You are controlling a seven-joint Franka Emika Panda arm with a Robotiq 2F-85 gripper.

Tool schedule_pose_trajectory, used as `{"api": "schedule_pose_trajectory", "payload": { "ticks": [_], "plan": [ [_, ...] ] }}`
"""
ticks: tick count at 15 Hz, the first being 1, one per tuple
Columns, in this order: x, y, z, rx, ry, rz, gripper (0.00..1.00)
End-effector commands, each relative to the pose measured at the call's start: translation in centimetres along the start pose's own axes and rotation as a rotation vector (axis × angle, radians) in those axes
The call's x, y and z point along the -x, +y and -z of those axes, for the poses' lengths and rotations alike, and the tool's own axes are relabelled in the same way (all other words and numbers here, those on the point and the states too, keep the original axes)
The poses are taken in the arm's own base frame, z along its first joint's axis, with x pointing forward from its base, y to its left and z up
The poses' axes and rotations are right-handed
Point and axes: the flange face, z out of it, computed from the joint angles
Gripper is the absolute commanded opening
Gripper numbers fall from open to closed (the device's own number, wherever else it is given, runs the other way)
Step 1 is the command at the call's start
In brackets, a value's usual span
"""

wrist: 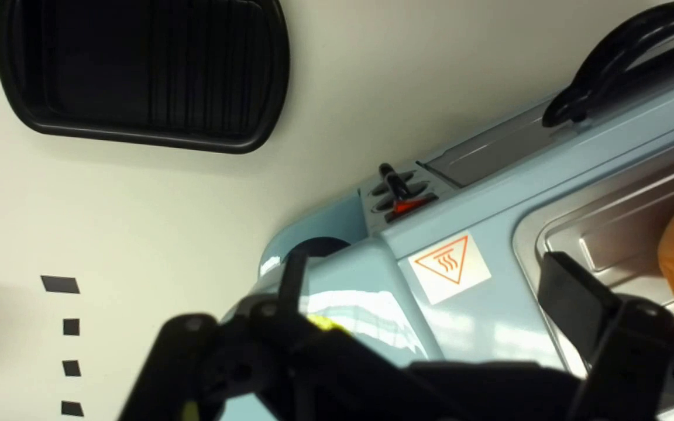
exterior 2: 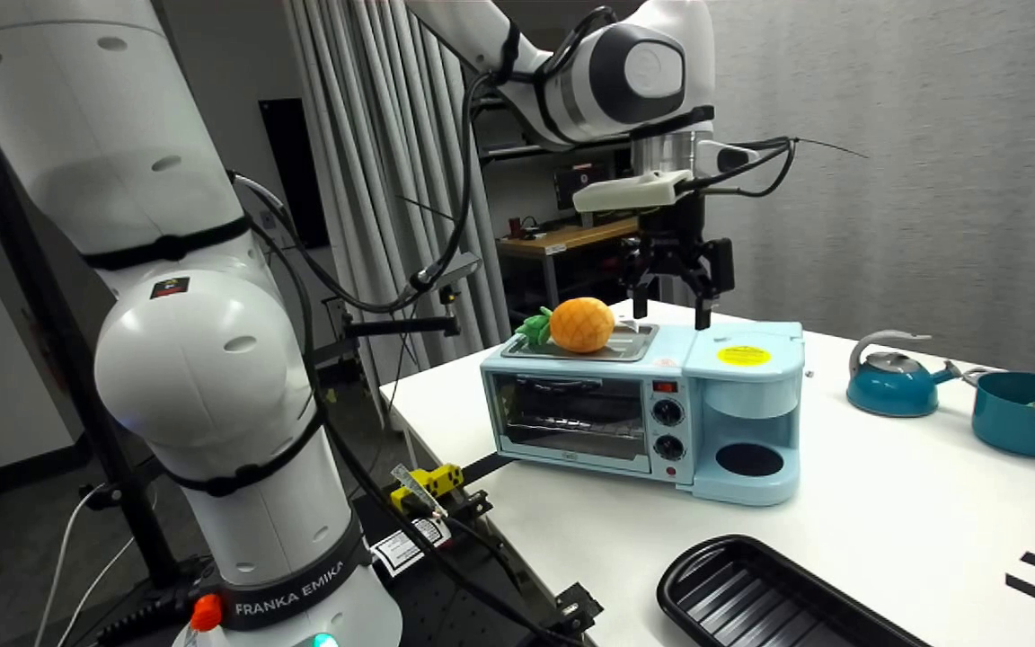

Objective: Press the button on the top right side of the breakfast maker

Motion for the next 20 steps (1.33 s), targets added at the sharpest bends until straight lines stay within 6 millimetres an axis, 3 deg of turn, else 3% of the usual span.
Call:
{"api": "schedule_pose_trajectory", "payload": {
  "ticks": [1, 2, 5, 10, 15, 20],
  "plan": [
    [-3.5, -1.0, 0.2, -0.014, -0.034, 0.026, 1.0],
    [-1.6, -0.5, -0.1, 0.001, -0.005, 0.014, 1.0],
    [-3.0, -0.9, -0.4, 0.001, -0.016, 0.024, 1.0],
    [-3.2, -0.9, -0.3, 0.001, -0.016, 0.024, 1.0],
    [-4.0, -0.6, -3.2, 0.019, -0.013, 0.005, 1.0],
    [-6.4, -0.3, -4.3, 0.029, 0.043, -0.032, 1.0]
  ]
}}
